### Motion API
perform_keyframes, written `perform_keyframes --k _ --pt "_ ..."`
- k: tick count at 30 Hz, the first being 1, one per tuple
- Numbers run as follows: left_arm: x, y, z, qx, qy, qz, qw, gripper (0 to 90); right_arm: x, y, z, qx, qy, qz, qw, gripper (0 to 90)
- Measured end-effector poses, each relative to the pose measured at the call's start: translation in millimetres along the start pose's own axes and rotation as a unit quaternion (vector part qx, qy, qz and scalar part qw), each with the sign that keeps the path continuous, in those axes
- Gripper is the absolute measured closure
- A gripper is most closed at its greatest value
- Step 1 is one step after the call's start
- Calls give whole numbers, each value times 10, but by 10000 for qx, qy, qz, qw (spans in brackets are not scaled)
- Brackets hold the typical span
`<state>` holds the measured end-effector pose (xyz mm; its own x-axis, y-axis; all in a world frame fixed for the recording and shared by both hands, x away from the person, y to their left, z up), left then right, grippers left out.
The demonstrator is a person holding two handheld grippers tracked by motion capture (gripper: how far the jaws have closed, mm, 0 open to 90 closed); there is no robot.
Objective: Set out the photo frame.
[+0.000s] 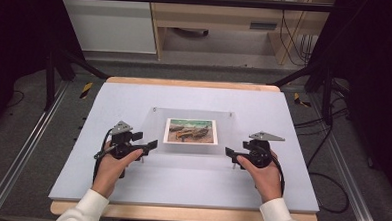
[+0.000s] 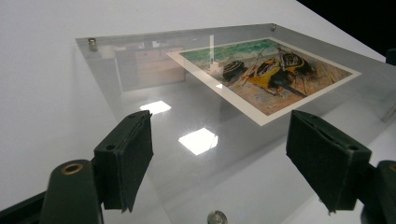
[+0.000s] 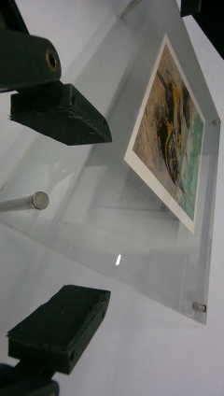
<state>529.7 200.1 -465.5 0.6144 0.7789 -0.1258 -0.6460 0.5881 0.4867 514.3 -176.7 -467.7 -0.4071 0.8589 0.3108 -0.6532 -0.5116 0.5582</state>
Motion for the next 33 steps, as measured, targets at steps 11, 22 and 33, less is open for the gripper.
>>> perform_keyframes --k 11,22,33 --pt "70 -14 -24 174 154 201 9995 195 -73 -79 8 167 -476 374 9980 187" --pt "140 -84 -83 312 563 -50 9979 157 -63 -148 15 294 -745 483 9956 171" --pt "157 -83 -115 345 842 -278 9955 149 -52 -162 -9 457 -1020 711 9912 163"
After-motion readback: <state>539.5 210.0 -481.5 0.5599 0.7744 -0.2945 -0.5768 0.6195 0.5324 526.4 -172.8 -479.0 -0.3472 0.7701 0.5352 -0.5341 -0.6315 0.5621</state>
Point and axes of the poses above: each handheld gripper's, and its own axes: y roughly backward along the jaws, z roughly out of its top, x roughly to its left, the point moved 4 cm from there along -y, roughly forward along the jaws, and after that the axes turned 6 degrees about -y, right-handed, at the moved point
